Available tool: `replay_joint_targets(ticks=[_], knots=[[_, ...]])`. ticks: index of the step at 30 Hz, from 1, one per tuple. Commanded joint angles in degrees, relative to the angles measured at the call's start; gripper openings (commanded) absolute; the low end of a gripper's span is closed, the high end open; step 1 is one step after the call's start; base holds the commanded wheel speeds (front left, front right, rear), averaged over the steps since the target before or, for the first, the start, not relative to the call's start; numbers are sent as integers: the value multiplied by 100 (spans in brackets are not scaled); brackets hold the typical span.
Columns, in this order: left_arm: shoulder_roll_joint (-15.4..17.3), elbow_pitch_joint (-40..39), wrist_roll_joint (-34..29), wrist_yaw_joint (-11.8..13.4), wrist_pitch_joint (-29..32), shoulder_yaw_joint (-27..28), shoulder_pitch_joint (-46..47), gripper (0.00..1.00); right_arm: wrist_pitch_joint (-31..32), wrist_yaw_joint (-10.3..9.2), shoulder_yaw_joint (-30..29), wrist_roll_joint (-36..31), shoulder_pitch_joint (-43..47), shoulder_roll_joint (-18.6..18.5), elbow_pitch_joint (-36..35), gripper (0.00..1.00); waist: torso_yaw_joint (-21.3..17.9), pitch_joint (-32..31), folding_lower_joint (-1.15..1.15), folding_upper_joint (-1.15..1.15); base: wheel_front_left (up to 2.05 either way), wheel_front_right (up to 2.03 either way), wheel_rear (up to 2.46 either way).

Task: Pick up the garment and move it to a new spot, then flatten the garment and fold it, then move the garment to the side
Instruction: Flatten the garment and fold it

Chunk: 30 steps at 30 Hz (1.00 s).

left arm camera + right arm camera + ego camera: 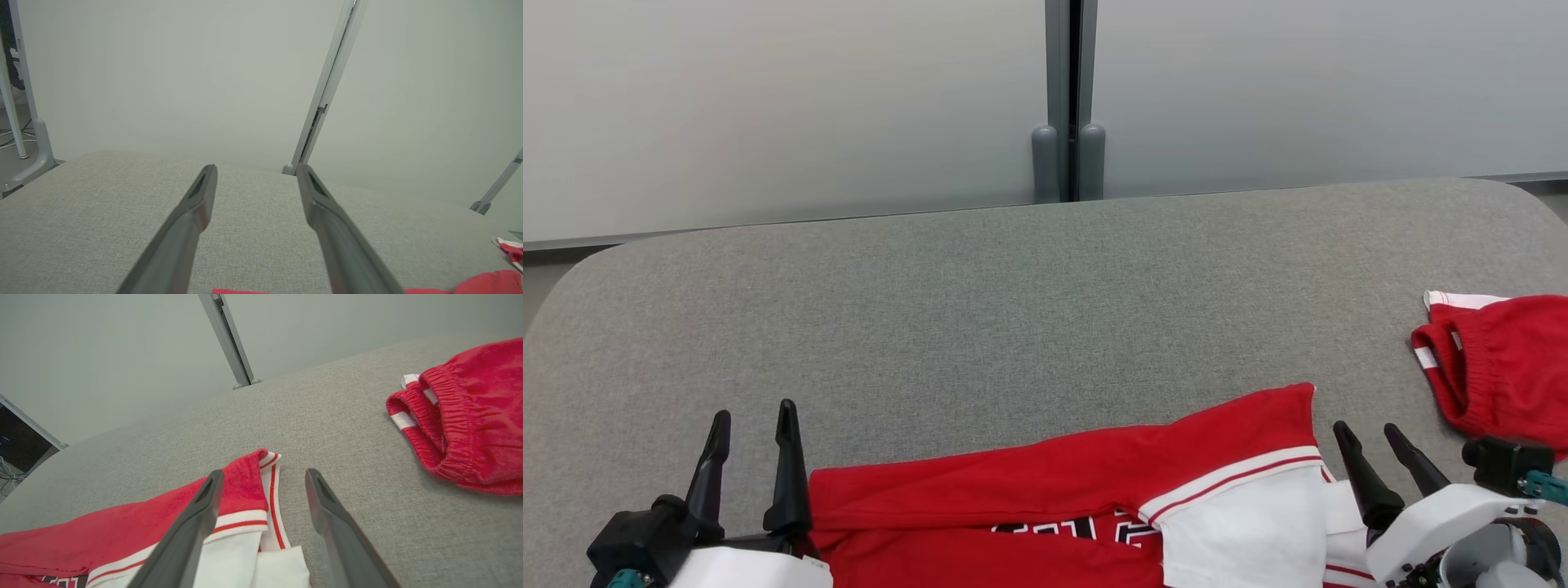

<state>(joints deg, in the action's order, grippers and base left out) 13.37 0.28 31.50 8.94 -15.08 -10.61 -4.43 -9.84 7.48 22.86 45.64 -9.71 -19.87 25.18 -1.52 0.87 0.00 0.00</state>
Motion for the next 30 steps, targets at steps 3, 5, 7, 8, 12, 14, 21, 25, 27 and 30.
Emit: replay_joint_targets(ticks=[3,5,7,8,12,14,21,25,27,30], knots=[[-95,104,-155,-187,-5,89,137,100,235,2,67,44,-230,70,354,100,93,3,0,0,0,0,0],[-146,156,-215,-266,-5,127,159,100,415,2,110,91,-326,133,594,100,144,5,0,0,0,0,0],[-200,215,-259,-346,-5,135,157,100,645,2,138,115,-396,186,879,100,212,9,0,0,0,0,0],[-218,241,-278,-365,-6,142,154,100,759,2,141,149,-429,217,1014,100,244,17,0,0,0,0,0],[-251,307,-324,-431,-6,164,172,100,1113,2,144,247,-488,298,1368,100,332,40,0,0,0,0,0],[-269,343,-344,-468,-6,178,182,100,1349,2,131,312,-488,346,1617,100,386,56,0,0,0,0,0],[-355,444,-396,-568,-6,187,240,100,1992,9,272,623,-437,673,1918,59,512,94,0,0,0,0,0],[-374,478,-437,-601,-6,177,270,100,1921,23,433,754,-469,684,1670,0,572,95,0,0,0,0,0],[-382,492,-444,-612,-6,185,270,100,1718,16,421,797,-519,562,1538,0,587,85,0,0,0,0,0],[-399,519,-448,-622,-6,183,235,100,1463,16,455,870,-589,453,1355,0,587,60,0,0,0,0,0]])
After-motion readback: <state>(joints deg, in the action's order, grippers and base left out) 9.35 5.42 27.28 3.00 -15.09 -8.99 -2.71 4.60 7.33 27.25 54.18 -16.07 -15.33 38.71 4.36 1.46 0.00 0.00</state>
